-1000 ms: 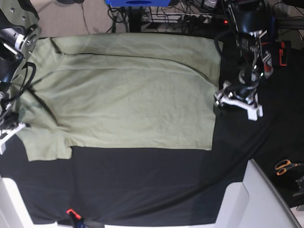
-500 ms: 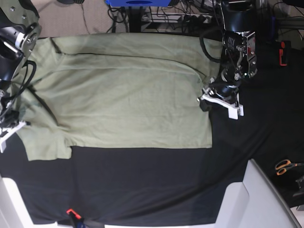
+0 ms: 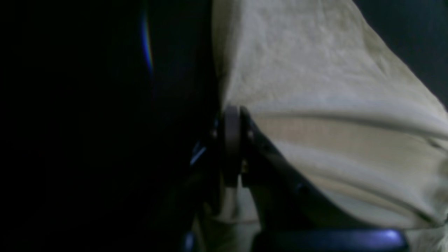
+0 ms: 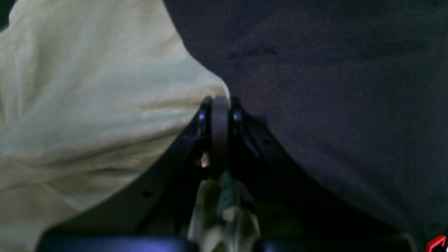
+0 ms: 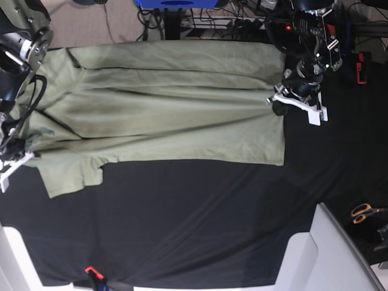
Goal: Fold the T-shirt properly
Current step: 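Fold the grasped side edge inward toward the shirt center with the left gripper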
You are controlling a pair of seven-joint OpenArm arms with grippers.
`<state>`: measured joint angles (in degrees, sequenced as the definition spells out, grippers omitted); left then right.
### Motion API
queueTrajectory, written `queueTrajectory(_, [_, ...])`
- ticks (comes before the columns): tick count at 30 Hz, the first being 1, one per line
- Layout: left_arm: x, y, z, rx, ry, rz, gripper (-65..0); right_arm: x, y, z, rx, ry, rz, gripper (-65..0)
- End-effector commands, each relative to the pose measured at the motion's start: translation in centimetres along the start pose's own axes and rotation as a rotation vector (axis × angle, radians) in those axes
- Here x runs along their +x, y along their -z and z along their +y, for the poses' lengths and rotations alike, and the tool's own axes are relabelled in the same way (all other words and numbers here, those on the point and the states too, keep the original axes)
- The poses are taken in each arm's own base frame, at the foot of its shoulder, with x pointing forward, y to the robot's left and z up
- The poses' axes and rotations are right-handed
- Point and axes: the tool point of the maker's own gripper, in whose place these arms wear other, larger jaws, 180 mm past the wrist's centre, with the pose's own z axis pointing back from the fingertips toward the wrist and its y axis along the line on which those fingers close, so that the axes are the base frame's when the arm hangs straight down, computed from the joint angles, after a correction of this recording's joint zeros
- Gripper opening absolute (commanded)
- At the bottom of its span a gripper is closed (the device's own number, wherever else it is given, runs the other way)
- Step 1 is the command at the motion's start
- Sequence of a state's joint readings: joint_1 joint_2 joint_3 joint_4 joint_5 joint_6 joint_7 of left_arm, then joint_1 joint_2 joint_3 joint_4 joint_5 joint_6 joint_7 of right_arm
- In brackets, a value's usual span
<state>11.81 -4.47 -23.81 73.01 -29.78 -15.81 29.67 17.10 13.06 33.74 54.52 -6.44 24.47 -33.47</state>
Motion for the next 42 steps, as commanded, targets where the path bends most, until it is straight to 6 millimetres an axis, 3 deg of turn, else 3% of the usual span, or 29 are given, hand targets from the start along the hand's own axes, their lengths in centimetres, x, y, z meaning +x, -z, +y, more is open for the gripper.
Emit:
queueTrajectory(1, [1.3, -0.2, 0.4, 0.018, 0.026, -0.028, -65.0, 2.4, -0.6, -0.8, -0.018, -0.002, -0.059, -65.0])
queueTrajectory(6, [1.5, -0.3, 0.5, 0.058, 0.125, -0.019, -65.0, 2.3, -0.6, -0.8, -0.017, -0.002, -0.056, -65.0])
queueTrajectory(10, [2.9, -1.4, -0.2, 0.049, 0.160, -0.052, -35.5, 1.9, -0.6, -0.8, -0.018, -0.002, -0.036, -65.0])
queueTrajectory(13, [4.7, -2.2, -1.3, 0.035, 0.196, -0.087, -21.4, 1.9, -0.6, -0.9, -0.018, -0.003, -0.037, -65.0])
queueTrajectory(15, [5.9, -2.4, -2.0, 0.026, 0.214, -0.103, -16.5, 1.9, -0.6, -0.9, -0.018, -0.003, -0.037, -65.0])
queueTrajectory(18, [8.2, -1.9, -3.1, 0.013, 0.226, -0.142, -16.1, 1.5, -0.6, -0.9, -0.019, -0.004, -0.030, -65.0])
queueTrajectory(22, [9.9, 0.6, -2.3, 0.053, 0.212, -0.129, -16.3, 1.5, -0.6, -1.1, -0.022, -0.005, -0.029, -65.0])
queueTrajectory(27, [9.9, 4.1, -2.2, 0.066, 0.181, -0.062, -16.3, 1.5, -0.7, -1.3, -0.027, -0.006, -0.030, -65.0])
queueTrajectory(33, [10.2, 6.7, -3.3, 0.038, 0.134, -0.025, -16.3, 1.6, -0.7, -1.3, -0.027, -0.006, -0.031, -65.0])
queueTrajectory(37, [9.0, 8.5, -3.7, 0.026, 0.087, 0.032, -16.5, 1.6, -0.7, -1.4, -0.028, -0.007, -0.031, -65.0])
queueTrajectory(42, [7.7, 9.1, -3.9, 0.019, 0.069, 0.071, -17.3, 1.6, -0.7, -1.4, -0.028, -0.007, -0.031, -65.0])
